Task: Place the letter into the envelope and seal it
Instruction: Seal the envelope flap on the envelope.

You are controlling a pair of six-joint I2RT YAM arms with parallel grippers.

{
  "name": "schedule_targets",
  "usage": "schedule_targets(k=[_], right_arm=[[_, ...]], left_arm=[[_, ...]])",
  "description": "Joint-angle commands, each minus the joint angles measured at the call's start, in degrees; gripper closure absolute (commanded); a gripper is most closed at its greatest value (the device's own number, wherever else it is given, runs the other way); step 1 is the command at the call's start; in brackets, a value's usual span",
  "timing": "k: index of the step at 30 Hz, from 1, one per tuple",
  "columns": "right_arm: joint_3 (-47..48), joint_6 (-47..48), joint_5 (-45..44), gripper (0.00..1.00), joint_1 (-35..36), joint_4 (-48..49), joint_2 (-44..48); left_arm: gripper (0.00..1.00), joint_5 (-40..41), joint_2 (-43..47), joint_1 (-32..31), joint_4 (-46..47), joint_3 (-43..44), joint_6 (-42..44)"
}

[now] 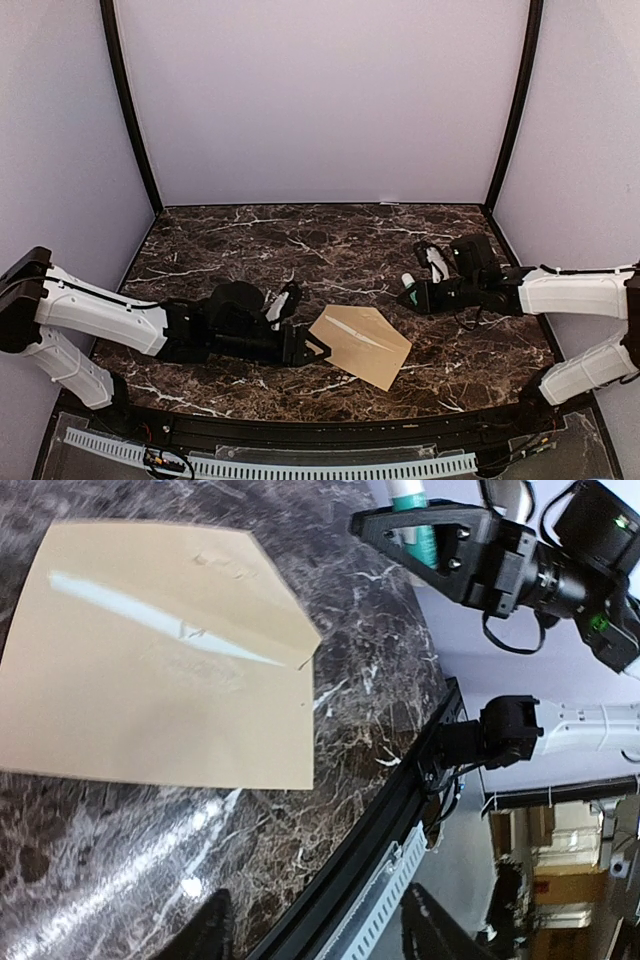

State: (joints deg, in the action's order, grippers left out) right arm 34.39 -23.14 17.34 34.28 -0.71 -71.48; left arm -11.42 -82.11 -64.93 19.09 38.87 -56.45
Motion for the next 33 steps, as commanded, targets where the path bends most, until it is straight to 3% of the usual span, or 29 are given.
schedule_targets(k=[1, 4, 19, 33], right_arm=[[3.2, 3.7, 0.2, 1.0, -1.2, 5.7, -5.3], [4.5, 5.2, -0.3, 1.0, -1.2, 6.5, -9.8], [9.0, 9.8, 4.3, 1.0, -0.9, 9.0, -22.8], [8.0, 10.0, 13.2, 1.0, 4.1, 12.3, -23.2]], left_arm=[[0.51, -0.6, -2.0, 1.4, 7.2, -3.1, -2.3], [0.58, -1.5, -4.6, 2.7, 9.3, -4.0, -2.8], [0.7, -4.7, -16.4, 4.7, 15.5, -0.9, -0.4], [0.77, -3.5, -22.9, 5.5, 16.5, 2.0, 1.9]])
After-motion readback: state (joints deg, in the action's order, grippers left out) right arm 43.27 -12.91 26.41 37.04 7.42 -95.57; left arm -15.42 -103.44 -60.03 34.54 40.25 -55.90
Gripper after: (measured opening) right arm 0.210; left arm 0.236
